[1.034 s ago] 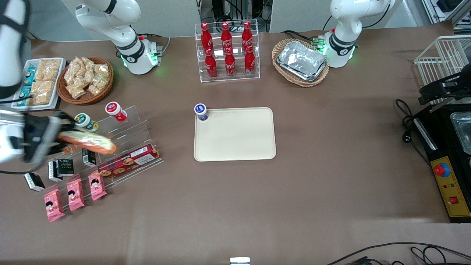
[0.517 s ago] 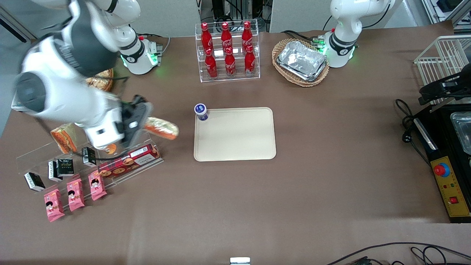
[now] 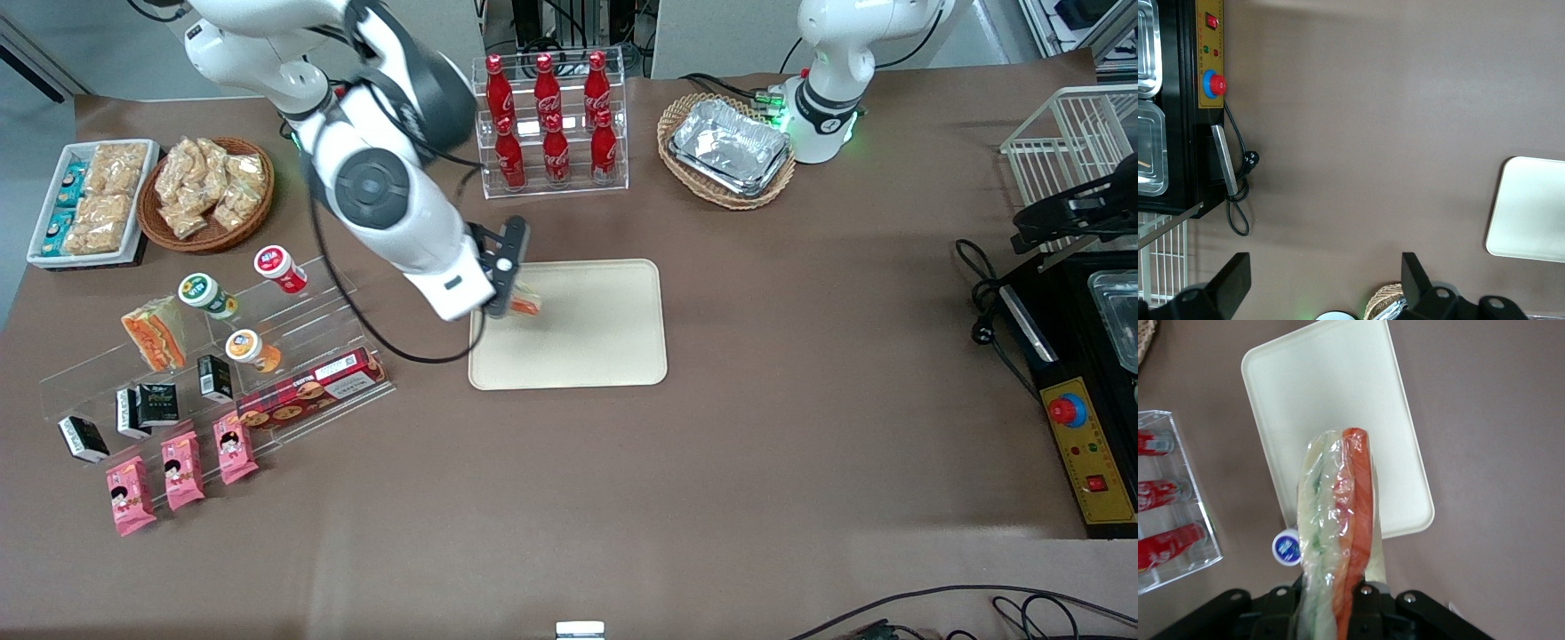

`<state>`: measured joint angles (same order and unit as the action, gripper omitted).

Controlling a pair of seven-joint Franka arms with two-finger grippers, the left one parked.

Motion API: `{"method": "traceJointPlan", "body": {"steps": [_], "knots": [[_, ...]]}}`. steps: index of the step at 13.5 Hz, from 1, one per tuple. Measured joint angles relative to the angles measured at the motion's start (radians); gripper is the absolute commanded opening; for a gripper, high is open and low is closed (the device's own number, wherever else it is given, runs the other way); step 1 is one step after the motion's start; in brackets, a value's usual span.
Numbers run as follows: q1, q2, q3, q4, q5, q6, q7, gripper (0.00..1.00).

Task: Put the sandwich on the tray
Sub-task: 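Lower the sandwich onto the tray and open the right gripper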

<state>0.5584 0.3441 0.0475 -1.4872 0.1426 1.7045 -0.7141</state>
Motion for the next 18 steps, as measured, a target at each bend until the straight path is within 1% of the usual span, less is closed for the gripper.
{"method": "traceJointPlan", "body": {"steps": [5,8,9,12,15,16,17,18], "knots": [[0.071,0.12,0.0,-0.015,-0.008,0.189,-0.001,0.1],[0.101,0.197,-0.001,-0.022,-0.022,0.255,-0.001,0.13],[0.114,0.221,-0.001,-0.023,-0.034,0.279,-0.001,0.15],[0.151,0.276,-0.001,-0.024,-0.05,0.336,-0.001,0.16],[0.16,0.313,-0.002,-0.024,-0.051,0.378,-0.001,0.17],[0.16,0.321,-0.005,-0.024,-0.054,0.387,-0.001,0.19],[0.16,0.328,-0.006,-0.024,-0.062,0.396,-0.001,0.27],[0.16,0.335,-0.008,-0.023,-0.069,0.409,-0.001,0.28]]}}
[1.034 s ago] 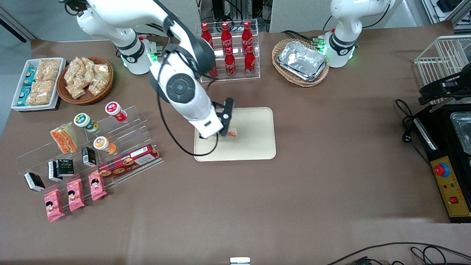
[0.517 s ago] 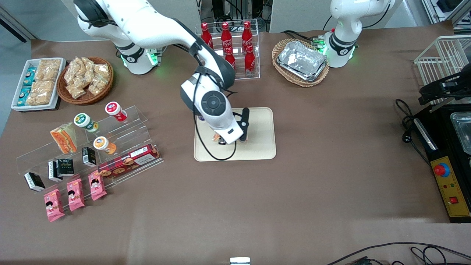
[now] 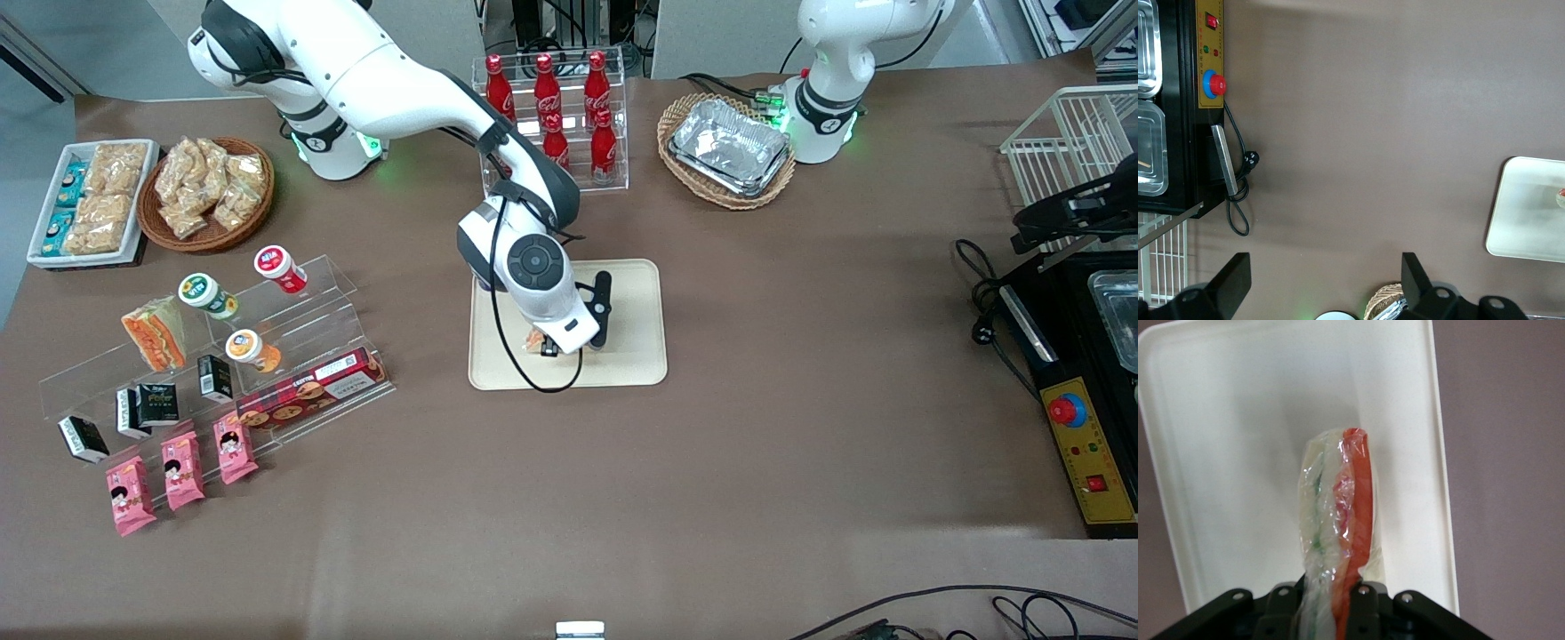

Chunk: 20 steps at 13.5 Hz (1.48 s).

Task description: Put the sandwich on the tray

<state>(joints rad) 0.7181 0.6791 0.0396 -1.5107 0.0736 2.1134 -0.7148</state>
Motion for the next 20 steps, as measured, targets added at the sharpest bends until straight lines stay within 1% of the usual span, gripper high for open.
{"method": "traceJointPlan", "body": {"steps": [1,2,4,6,8,9,10,14,17,20], "knots": [[0.0,0.008,-0.001,0.0,-0.009,0.016,0.0,0.29],[0.0,0.017,-0.002,0.0,-0.017,0.034,0.0,0.38],[0.0,0.03,-0.003,0.0,-0.019,0.057,0.0,0.4],[0.0,0.034,-0.003,0.0,-0.019,0.065,0.014,0.47],[0.0,0.037,-0.004,0.0,-0.02,0.075,0.039,0.51],[0.0,0.039,-0.004,0.0,-0.02,0.078,0.046,0.56],[0.0,0.041,-0.005,0.0,-0.02,0.082,0.048,1.0],[-0.006,0.04,-0.01,0.007,-0.02,0.094,0.057,1.0],[-0.03,0.015,-0.013,0.026,-0.02,0.084,0.075,1.0],[-0.099,-0.094,-0.013,0.044,-0.013,-0.067,0.108,1.0]]}}
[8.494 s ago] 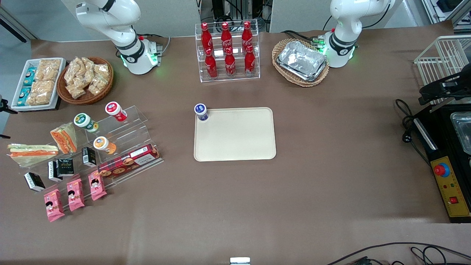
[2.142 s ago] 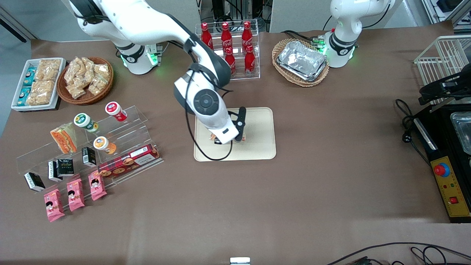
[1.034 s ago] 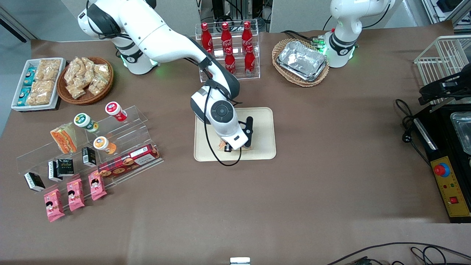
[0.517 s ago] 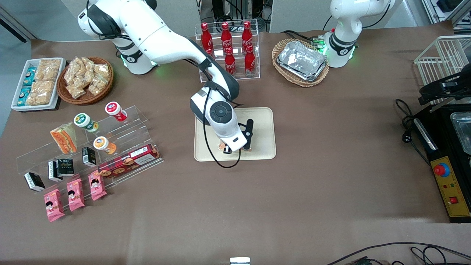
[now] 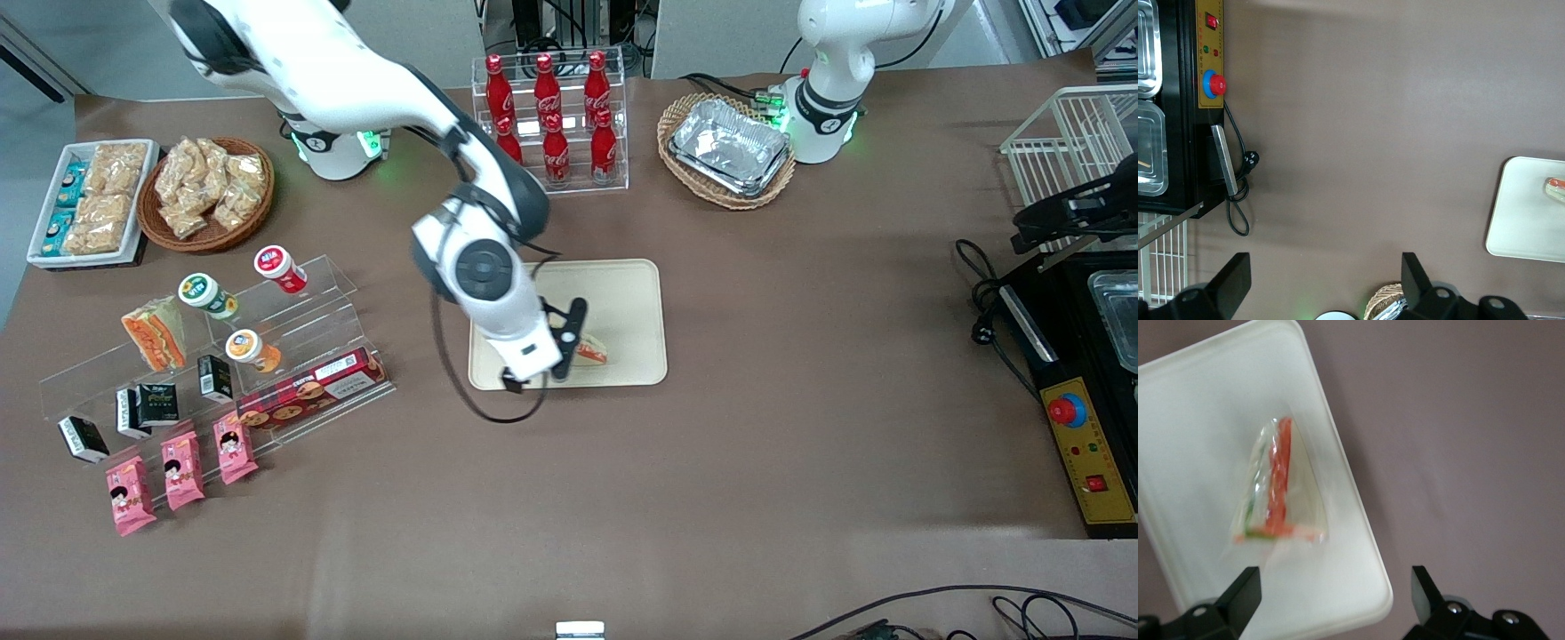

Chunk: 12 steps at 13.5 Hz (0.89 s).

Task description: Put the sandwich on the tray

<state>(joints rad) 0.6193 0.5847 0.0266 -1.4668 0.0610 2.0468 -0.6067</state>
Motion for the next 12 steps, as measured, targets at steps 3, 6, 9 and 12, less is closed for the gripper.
{"method": "traceJointPlan", "body": {"steps": [3,6,9,12], "knots": [[-0.099,-0.133,0.0,0.002,0.047,-0.165,0.009,1.0],[-0.215,-0.225,-0.001,0.0,0.066,-0.264,0.011,1.0],[-0.346,-0.289,-0.003,0.0,0.073,-0.351,0.011,1.0],[-0.506,-0.346,-0.005,0.001,0.077,-0.43,-0.008,1.0]]}}
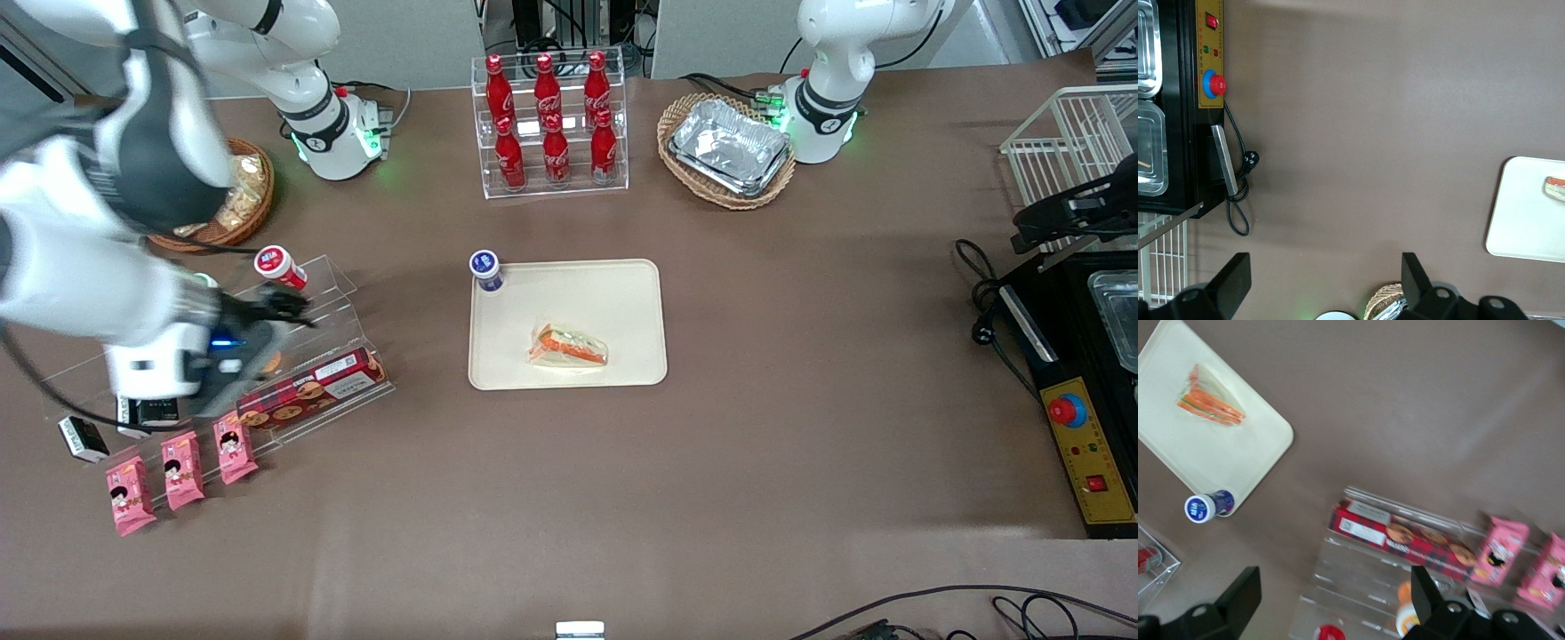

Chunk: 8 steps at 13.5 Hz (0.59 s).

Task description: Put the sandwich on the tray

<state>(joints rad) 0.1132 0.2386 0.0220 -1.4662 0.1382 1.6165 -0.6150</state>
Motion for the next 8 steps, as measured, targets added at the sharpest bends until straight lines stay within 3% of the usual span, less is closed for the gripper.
{"method": "traceJointPlan", "body": {"steps": [4,8], "knots": [[-0.118,-0.087,-0.015,0.0,-0.001,-0.039,0.0,1.0],[-0.125,-0.155,-0.087,-0.001,-0.025,-0.086,0.118,1.0]]}}
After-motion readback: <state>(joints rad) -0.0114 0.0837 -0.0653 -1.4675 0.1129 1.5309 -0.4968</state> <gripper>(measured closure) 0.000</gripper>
